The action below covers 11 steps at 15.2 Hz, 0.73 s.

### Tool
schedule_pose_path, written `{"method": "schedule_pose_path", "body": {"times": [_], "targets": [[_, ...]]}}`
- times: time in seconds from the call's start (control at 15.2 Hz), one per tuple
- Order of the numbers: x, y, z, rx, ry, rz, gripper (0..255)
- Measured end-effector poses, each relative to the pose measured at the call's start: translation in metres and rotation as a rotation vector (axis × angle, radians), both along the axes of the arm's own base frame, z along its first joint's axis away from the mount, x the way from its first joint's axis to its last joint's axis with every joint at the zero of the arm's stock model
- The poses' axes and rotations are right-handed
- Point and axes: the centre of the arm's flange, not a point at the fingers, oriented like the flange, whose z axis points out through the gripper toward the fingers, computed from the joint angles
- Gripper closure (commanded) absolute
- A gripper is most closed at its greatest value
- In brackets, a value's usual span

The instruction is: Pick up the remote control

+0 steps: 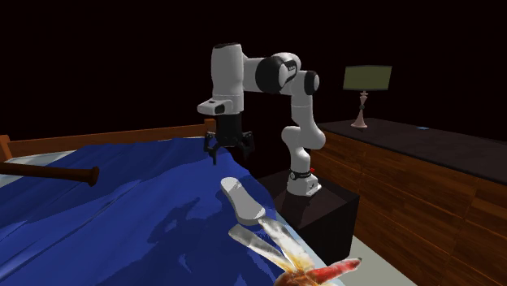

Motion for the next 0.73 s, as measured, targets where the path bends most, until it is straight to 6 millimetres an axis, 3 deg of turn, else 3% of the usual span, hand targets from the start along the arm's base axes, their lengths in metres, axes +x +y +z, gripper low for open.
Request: {"method": "schedule_pose_path", "body": {"times": [0.46,0.73], "targets": [[0.025,0.082,-0.008,0.014,0.004,0.199,0],[0.028,0.089,-0.026,0.015,0.005,0.216,0]]}}
